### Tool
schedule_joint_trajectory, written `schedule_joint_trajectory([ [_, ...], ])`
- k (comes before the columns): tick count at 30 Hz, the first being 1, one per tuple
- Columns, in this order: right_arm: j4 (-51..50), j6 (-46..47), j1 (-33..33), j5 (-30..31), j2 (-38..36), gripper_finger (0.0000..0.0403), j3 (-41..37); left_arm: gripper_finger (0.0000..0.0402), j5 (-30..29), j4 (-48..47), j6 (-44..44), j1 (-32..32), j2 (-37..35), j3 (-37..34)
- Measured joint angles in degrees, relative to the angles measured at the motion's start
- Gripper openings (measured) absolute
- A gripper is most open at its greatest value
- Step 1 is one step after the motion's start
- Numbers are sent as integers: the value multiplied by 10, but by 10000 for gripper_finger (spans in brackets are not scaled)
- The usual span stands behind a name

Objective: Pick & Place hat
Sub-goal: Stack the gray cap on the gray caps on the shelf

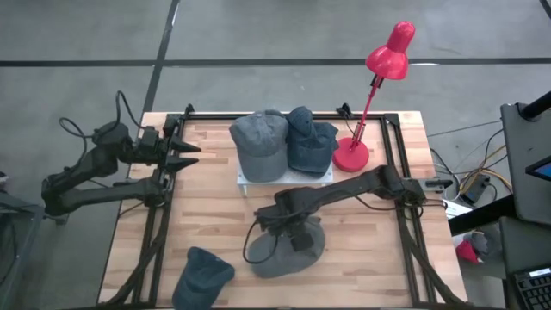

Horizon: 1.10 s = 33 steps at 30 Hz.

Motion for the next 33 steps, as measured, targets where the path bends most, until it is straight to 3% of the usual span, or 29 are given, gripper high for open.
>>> schedule_joint_trajectory([
  [9, -76, 109, 12, 0, -32, 106, -2, 145, -1, -103, 29, -14, 38, 79],
  [18, -105, 188, 43, -2, -64, 91, -24, 145, -19, -145, 30, -82, 103, 120],
  [26, -36, 215, 51, 15, -195, 69, -165, 145, -144, -146, 30, -196, 166, 155],
  [33, 113, 268, 49, 16, -374, 53, -343, 145, -332, -177, 0, -339, 250, 228],
])
